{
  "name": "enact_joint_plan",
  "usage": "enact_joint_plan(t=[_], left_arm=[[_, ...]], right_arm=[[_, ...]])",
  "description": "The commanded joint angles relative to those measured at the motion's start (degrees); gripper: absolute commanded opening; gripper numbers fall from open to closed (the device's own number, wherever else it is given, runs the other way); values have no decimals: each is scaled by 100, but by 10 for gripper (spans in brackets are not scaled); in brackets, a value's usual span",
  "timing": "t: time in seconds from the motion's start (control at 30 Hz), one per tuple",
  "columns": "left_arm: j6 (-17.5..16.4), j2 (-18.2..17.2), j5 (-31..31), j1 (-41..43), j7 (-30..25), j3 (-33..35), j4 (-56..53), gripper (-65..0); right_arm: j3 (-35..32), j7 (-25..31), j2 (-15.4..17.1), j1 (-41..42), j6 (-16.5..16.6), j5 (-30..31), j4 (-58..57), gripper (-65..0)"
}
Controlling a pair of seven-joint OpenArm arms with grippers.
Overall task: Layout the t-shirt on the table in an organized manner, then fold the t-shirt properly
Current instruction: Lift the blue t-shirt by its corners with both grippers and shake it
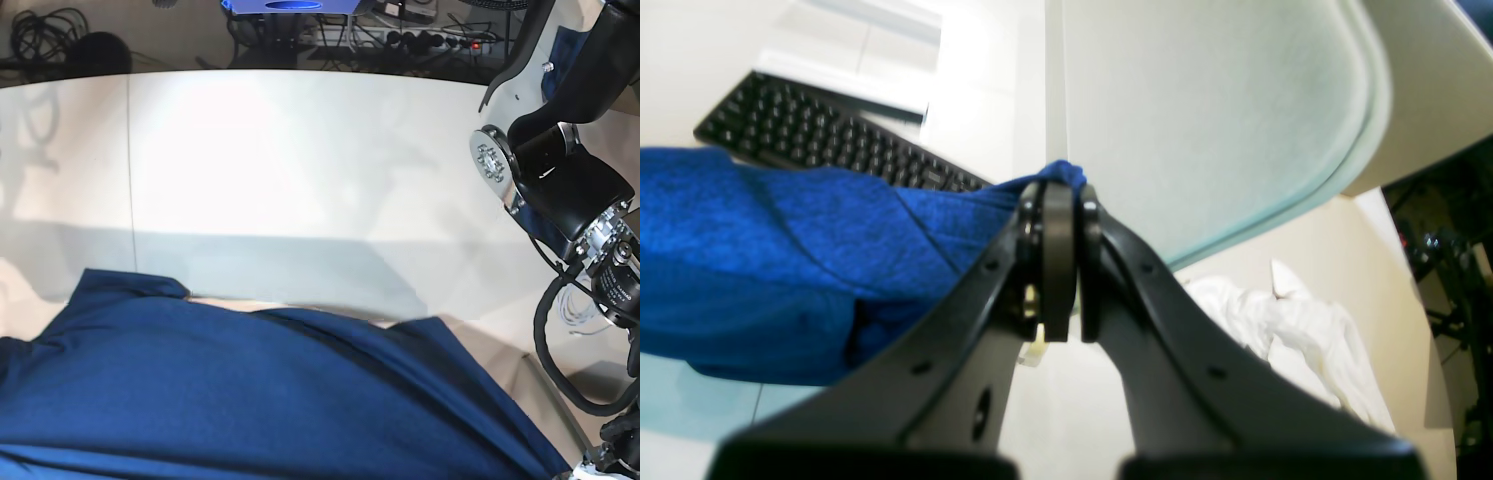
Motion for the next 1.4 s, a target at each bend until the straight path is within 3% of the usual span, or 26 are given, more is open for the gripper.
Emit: enact_joint_plan(t=[0.0, 0.27, 0.4, 0.53, 0.73, 1.0, 1.1, 1.2, 1.37], left_arm=[[56, -66, 44, -177, -201, -10, 70, -650], [56, -66, 44, -221, -218, 51, -237, -650], [56, -66, 53, -230, -913, 60, -994, -650], [56, -66, 53, -309, -1405, 122, -1653, -650], [346, -66, 53, -722, -1915, 719, -2233, -650], [346, -57, 0, -907, -1888, 711, -1829, -650], [346, -66, -9, -494, -1888, 702, -1424, -650], [346, -31, -17, 271, -1888, 728, -976, -650], [346, -13, -26, 1766, -1941, 614, -651, -650]], right_arm=[[31, 147, 137, 175, 3, -60, 58, -648], [22, 411, 137, 421, 3, -60, -1146, -648], [13, 736, 137, 597, 3, -60, -1806, -648], [-558, 1202, 146, 835, 3, -60, -2360, -648], [-1279, 1616, 339, 1503, 3, -60, -2878, -648], [-1376, 1607, 832, 2021, 3, -60, -2773, -648], [-1323, 1334, 928, 1687, 3, -34, -2623, -648], [-778, 1079, 876, 887, 3, -34, -2254, -648], [39, 983, 252, -950, 3, -25, -1357, -648]])
